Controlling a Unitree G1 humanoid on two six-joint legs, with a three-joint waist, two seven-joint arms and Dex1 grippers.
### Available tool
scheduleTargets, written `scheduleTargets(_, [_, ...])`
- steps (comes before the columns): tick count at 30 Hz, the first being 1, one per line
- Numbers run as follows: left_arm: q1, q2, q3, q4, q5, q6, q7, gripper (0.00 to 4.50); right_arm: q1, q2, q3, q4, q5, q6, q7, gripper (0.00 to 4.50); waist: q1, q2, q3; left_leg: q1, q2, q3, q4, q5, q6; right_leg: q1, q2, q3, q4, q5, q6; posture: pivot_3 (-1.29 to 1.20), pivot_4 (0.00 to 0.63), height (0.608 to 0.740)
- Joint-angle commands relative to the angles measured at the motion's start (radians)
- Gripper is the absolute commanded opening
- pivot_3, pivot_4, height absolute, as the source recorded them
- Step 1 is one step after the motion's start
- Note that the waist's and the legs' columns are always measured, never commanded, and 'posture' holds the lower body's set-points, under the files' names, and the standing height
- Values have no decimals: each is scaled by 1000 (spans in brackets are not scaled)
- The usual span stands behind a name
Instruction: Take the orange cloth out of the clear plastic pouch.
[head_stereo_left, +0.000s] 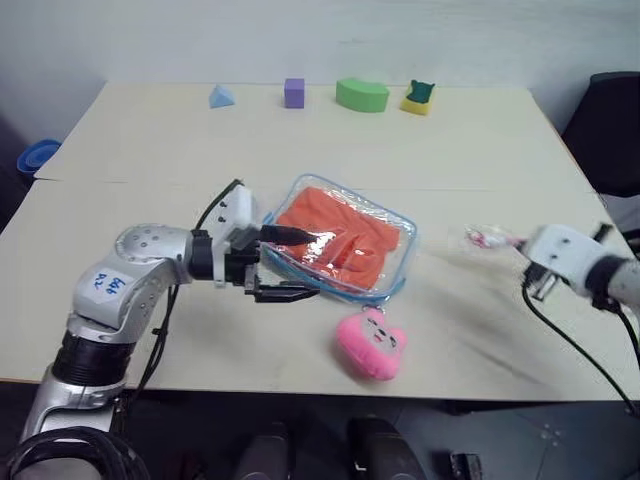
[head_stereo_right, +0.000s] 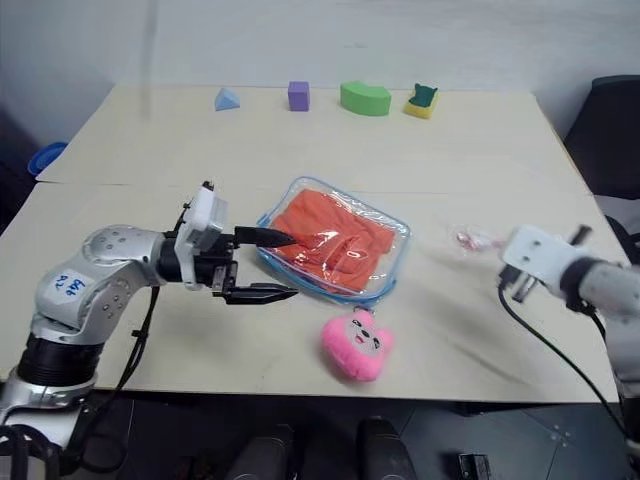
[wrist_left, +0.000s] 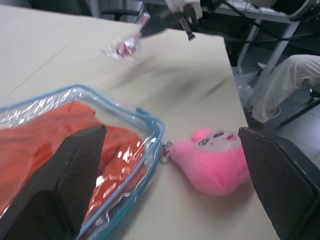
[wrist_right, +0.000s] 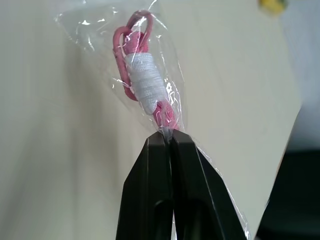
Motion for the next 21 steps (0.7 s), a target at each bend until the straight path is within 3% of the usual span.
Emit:
scheduleTargets(1, [-40,-19,-4,8,17,-33,-10,4500,38,34,-65,-65,50,79,-36,29,-12,0,0,1,0,1,0,0,0,0,1,2,1,0,0,0,150,740])
scheduleTargets(4, [-58,-18,-12,36,53,-71,-20,4500,54,61,-66,-56,76,108,-55,617,-25,0,0,2,0,1,-1,0,0,0,2,3,3,0,0,0,150,740])
scheduleTargets(11, [-68,55,1,153,153,-186,-82,4500,-5,-3,-83,-35,194,148,23,2923,-23,0,0,2,0,0,-1,0,0,0,2,3,2,0,0,0,150,740])
scheduleTargets(15, [-88,150,-26,333,309,-409,-148,4500,-73,-88,-118,-114,418,223,238,4360,-23,0,0,2,0,0,-1,0,0,0,2,2,0,0,0,0,150,740])
scheduleTargets(21, [-178,181,-83,614,486,-725,-191,4500,-194,-159,-103,-288,760,436,404,4444,-21,0,0,1,1,-2,-2,0,1,0,1,-1,-2,0,0,0,150,740])
